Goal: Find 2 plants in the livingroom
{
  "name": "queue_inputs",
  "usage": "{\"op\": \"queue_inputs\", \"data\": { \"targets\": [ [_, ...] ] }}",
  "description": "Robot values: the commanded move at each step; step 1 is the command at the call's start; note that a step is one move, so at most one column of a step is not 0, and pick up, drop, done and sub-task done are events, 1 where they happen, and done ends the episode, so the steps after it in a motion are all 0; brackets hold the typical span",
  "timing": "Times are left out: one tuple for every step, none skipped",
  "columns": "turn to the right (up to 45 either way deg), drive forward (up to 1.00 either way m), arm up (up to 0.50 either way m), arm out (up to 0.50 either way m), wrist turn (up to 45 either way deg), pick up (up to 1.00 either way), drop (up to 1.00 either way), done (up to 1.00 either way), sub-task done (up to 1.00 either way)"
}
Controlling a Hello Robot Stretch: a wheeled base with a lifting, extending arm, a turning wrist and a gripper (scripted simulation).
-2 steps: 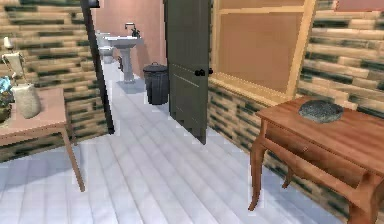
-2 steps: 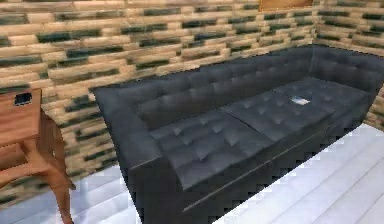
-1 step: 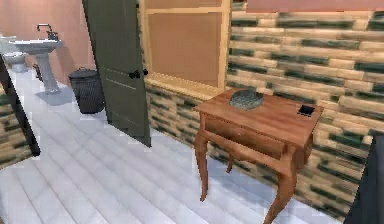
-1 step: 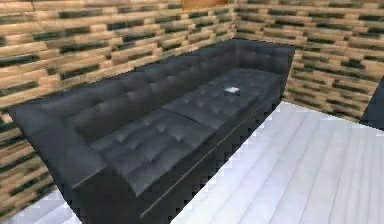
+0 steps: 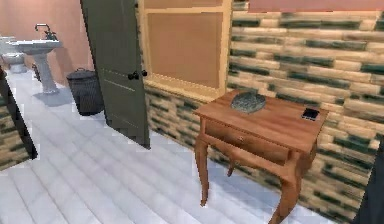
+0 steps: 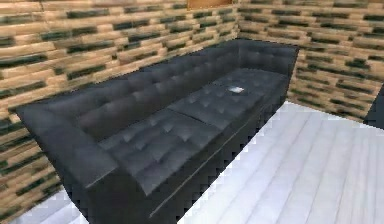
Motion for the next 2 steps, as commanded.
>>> {"op": "queue_inputs", "data": {
  "targets": [
    [-45.0, 0.00, 0.00, 0.00, 0.0, 0.00, 0.00, 0.00, 0.00],
    [-9.0, 0.00, 0.00, 0.00, 0.0, 0.00, 0.00, 0.00, 0.00]
  ]
}}
